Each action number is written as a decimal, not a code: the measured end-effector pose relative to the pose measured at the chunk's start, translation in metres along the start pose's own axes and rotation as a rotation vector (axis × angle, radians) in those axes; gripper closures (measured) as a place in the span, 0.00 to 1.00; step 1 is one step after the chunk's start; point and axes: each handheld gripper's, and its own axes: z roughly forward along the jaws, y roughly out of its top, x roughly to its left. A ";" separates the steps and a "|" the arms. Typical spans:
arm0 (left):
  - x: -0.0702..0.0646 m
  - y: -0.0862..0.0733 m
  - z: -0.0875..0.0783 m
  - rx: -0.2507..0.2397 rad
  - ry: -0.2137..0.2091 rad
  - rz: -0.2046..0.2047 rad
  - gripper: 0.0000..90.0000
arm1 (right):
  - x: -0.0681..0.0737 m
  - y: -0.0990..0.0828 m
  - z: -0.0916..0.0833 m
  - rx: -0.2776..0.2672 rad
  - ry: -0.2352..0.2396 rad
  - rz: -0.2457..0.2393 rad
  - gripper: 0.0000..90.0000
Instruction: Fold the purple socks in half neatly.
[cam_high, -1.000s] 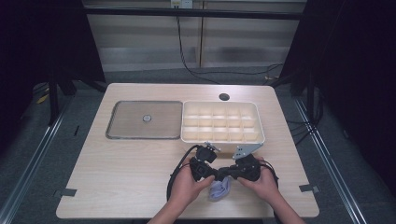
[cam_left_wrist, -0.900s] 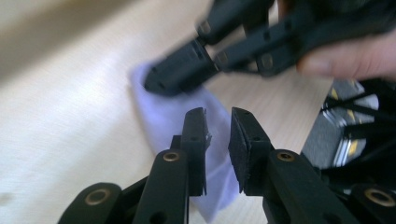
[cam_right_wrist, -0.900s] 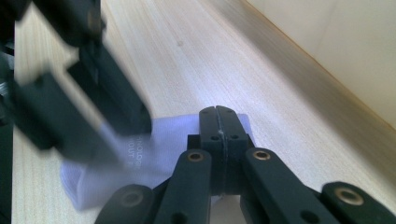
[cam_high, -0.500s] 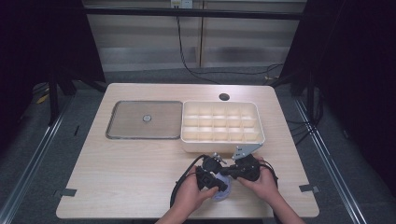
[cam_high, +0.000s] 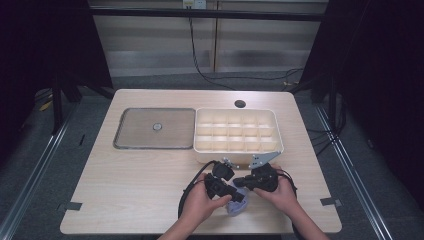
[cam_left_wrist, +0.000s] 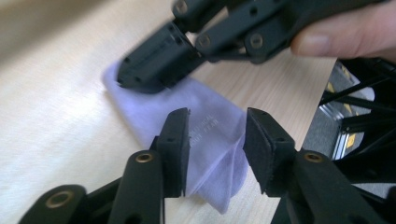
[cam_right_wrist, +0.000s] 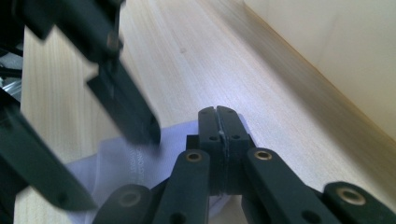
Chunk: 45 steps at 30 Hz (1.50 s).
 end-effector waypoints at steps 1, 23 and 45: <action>0.001 0.001 -0.003 -0.016 0.002 -0.001 0.63 | 0.000 0.001 -0.001 0.003 0.003 -0.005 0.98; 0.061 -0.034 -0.057 -0.109 0.238 0.050 0.42 | -0.001 0.001 -0.036 -0.008 -0.038 0.160 0.69; 0.106 -0.091 -0.065 -0.168 0.324 0.061 0.34 | 0.001 -0.002 -0.042 0.029 -0.066 0.245 0.45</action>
